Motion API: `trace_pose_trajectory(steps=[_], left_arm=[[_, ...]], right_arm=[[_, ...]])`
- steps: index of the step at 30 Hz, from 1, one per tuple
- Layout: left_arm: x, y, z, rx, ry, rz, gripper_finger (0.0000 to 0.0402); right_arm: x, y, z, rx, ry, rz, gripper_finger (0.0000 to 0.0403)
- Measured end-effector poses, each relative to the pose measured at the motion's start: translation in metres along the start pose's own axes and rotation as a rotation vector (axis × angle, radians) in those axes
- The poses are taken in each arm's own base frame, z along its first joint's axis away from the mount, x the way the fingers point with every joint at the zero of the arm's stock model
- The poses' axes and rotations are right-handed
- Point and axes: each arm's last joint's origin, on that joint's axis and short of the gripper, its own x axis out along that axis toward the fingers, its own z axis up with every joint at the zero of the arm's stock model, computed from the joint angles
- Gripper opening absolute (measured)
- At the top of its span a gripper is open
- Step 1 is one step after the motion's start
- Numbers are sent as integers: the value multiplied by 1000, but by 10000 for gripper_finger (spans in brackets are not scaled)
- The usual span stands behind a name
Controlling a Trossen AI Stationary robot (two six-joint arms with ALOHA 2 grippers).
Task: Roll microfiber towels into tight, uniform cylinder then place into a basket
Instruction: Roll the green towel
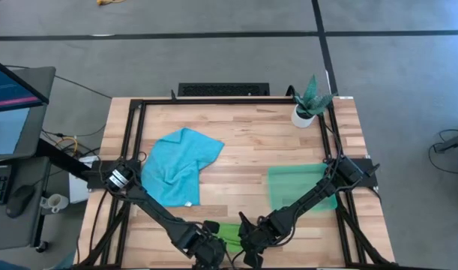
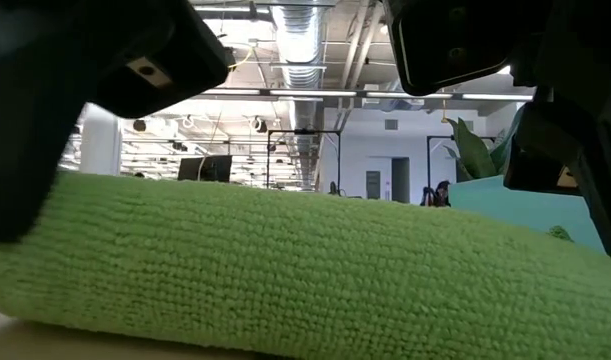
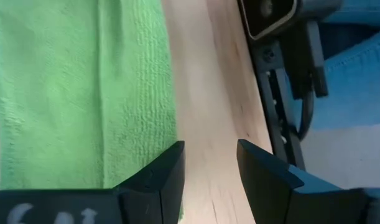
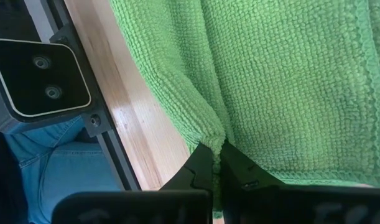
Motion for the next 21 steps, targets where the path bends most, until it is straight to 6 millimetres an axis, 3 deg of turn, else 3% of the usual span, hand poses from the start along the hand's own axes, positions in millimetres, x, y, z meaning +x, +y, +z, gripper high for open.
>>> trace_pose_trajectory(steps=[12, 21], left_arm=[[-1, 9, 2, -22, -22, 103, 137], [17, 41, -13, -177, 35, 142, 137]], right_arm=[[0, -1, 2, 7, 10, 7, 19], [0, -1, 2, 8, 28, 22, 22]])
